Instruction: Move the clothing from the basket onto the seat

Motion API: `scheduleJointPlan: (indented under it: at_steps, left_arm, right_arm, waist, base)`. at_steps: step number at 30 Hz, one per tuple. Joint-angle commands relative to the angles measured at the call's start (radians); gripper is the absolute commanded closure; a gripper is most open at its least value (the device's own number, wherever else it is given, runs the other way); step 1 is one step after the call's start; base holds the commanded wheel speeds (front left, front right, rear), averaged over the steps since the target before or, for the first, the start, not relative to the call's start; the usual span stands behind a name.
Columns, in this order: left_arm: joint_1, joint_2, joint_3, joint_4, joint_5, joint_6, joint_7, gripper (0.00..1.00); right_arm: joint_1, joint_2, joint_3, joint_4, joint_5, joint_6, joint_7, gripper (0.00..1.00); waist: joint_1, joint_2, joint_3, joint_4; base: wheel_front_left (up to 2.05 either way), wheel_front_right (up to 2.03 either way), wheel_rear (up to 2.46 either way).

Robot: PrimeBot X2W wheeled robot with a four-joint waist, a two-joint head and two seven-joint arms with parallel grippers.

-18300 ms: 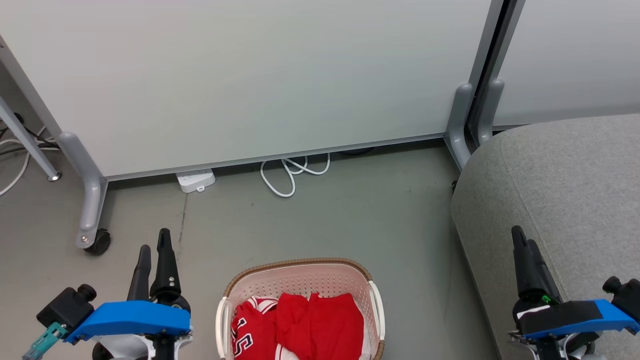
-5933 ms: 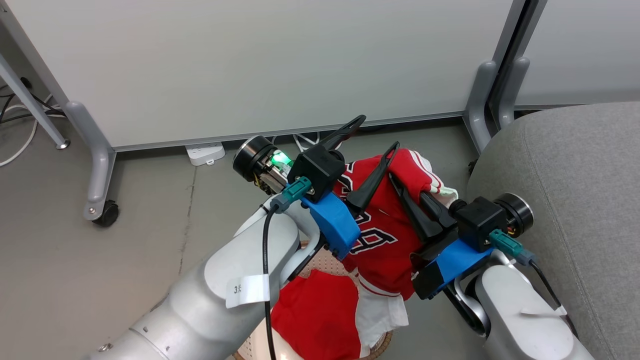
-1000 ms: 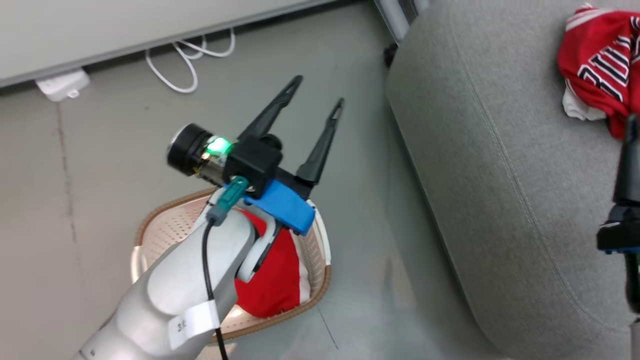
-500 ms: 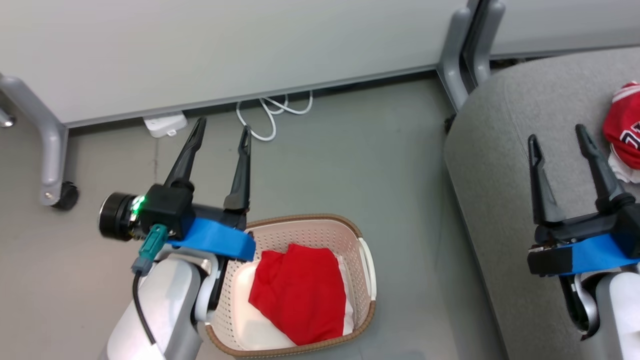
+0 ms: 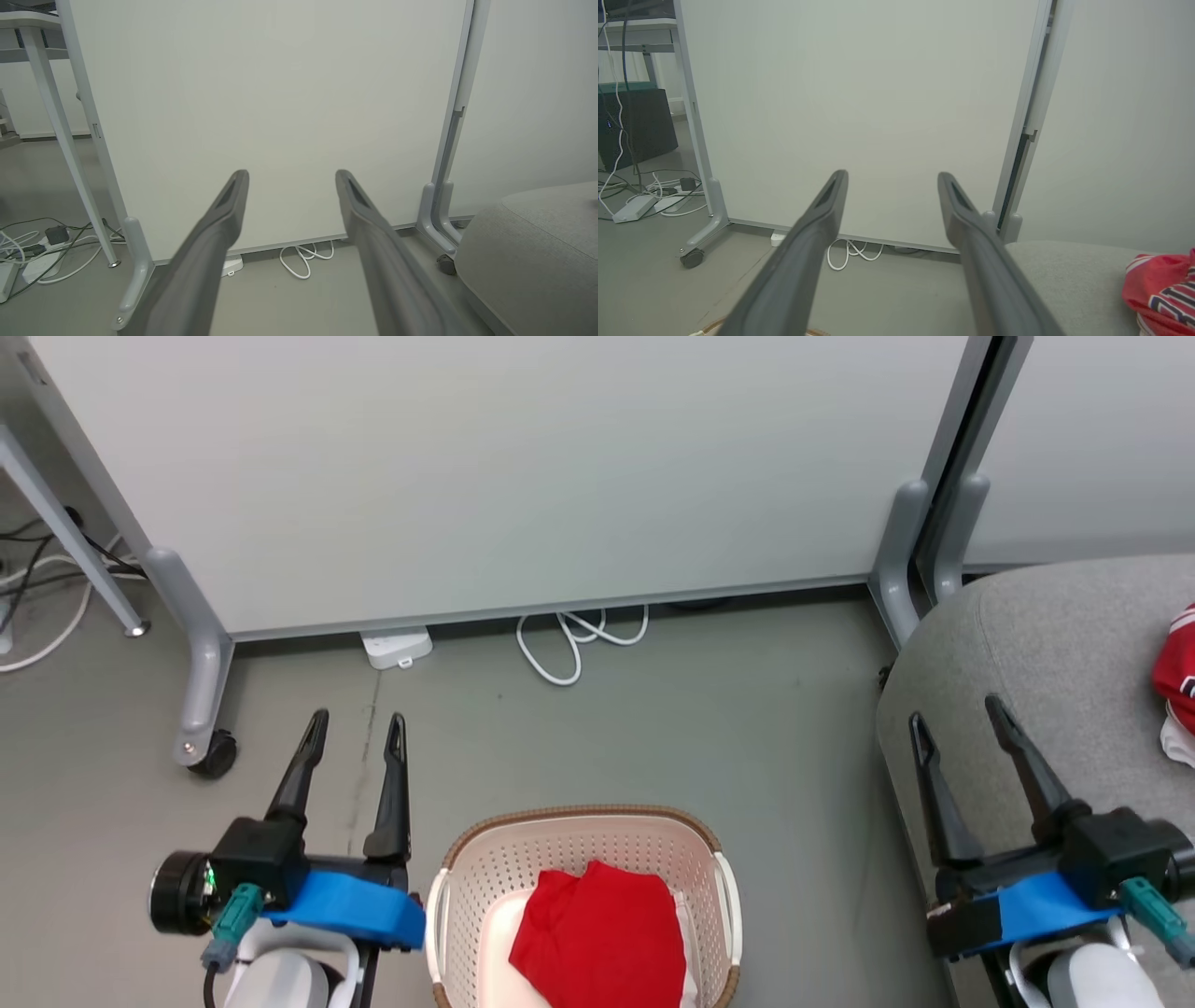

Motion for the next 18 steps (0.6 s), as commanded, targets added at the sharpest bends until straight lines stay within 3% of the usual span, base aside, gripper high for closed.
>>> scheduleJointPlan:
  at_steps: [1, 18]
  left_arm:
    - [0.031, -0.010, 0.018, 0.005, 0.015, -0.017, -0.004, 0.00]
    - [0.111, -0.061, 0.108, 0.020, 0.075, -0.076, -0.004, 0.00]
  right_arm:
    - [0.032, 0.011, -0.002, 0.009, 0.011, 0.000, -0.004, 0.00]
    - [0.124, 0.055, -0.030, 0.031, 0.023, 0.000, -0.004, 0.00]
  waist:
    - [0.0002, -0.0001, -0.025, 0.012]
    - [0.0002, -0.0001, -0.052, 0.009]
  base:
    - [0.00, 0.00, 0.00]
    - [0.00, 0.00, 0.00]
